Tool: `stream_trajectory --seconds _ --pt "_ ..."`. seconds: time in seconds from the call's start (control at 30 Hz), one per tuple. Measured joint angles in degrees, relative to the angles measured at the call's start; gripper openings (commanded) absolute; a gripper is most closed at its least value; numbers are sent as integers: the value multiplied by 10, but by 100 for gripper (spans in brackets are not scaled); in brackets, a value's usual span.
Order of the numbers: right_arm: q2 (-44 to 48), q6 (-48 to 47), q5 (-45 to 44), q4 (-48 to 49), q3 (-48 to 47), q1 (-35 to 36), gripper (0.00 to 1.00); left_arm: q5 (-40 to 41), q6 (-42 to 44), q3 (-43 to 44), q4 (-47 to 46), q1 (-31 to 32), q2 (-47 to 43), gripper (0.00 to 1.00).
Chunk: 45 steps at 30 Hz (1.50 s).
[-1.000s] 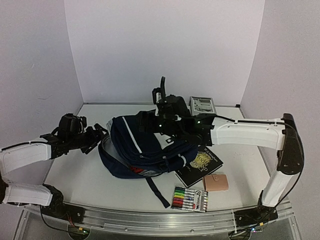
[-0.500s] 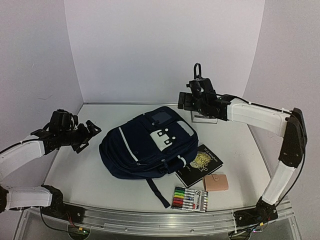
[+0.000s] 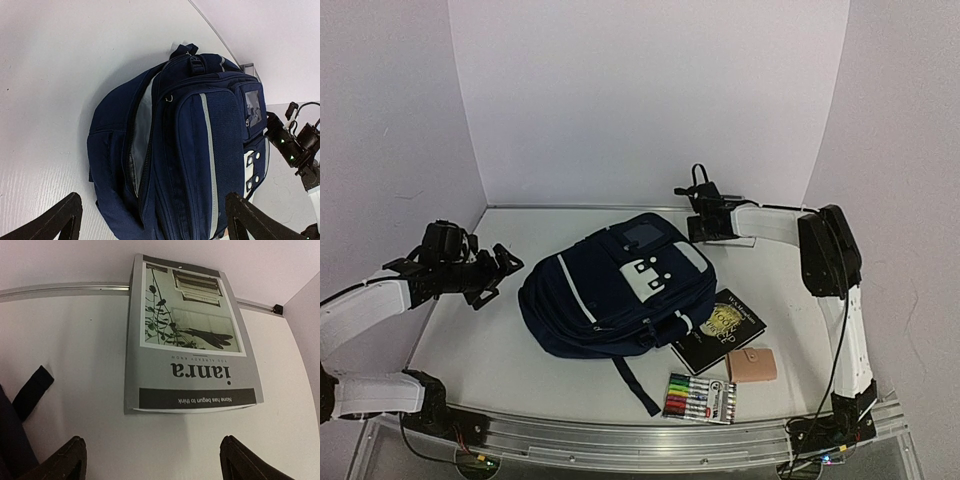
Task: Pack the student bag
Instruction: Pick up the book from the center of the board.
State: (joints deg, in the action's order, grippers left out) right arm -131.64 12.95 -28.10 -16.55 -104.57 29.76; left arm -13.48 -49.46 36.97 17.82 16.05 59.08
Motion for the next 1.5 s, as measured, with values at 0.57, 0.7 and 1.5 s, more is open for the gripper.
stream_trajectory --seconds 0.57,0.7,1.5 --pt "-135 -62 -14 -10 -132 -41 20 -4 -5 -30 4 0 -20 100" --pt "-128 -61 -23 -3 -121 -39 4 -3 -5 -30 5 0 -23 100" --pt "314 79 78 19 301 -27 0 -9 -4 -30 47 -2 -91 100"
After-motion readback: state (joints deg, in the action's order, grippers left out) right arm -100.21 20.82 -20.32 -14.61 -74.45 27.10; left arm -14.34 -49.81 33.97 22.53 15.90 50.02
